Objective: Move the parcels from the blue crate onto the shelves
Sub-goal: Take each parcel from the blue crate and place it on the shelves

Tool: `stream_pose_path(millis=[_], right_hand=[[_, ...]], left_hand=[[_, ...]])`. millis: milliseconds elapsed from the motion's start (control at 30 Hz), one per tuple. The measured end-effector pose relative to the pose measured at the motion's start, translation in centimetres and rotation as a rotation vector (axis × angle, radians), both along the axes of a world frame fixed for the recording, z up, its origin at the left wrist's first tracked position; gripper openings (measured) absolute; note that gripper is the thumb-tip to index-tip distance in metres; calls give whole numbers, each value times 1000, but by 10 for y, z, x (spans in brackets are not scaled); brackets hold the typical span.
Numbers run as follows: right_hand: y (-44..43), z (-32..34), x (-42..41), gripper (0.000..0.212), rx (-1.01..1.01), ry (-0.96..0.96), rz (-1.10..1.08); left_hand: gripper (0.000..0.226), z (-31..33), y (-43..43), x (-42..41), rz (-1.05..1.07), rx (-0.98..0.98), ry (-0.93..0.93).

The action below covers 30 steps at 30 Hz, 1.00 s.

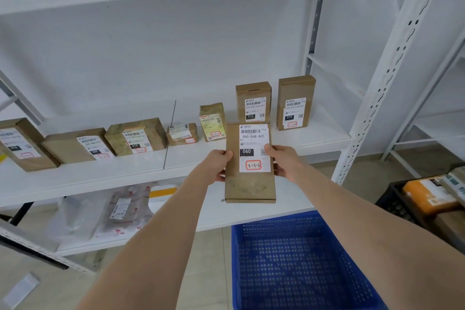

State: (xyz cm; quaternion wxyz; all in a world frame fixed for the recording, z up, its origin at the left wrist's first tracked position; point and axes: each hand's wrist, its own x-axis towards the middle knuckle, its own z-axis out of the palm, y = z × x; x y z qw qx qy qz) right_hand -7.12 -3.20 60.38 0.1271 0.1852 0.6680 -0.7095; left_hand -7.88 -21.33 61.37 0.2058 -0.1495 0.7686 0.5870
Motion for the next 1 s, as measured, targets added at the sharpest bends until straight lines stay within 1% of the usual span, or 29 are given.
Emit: stream_pose_path(millis=[67,167,300,433,667,800,900,1000], right_hand=[[-2,-8,3,28,23,-66,15],[-3,-20,6,29,36,-125,20],[3,-27,8,26,107,-137,11],[20,-28,6,26,109,-121,-5],[53,-21,-29,35,53,-30,-30],[79,-15,-60,36,31,37,22],[104,-7,-87,36,63,129,52],[122,-3,-118,35,135,239,81]], left_hand=[[39,-5,-2,2,-42,-27,-61],[37,-15,-2,3,-75,-67,-75],[35,-27,3,0,-106,-63,-47],[35,-28,19,-4,-113,-32,-18],[38,-22,55,-36,-45,-25,65],[40,-17,80,-58,27,-7,138],[40,-13,104,-74,84,36,213],[46,-10,127,-96,172,37,298]])
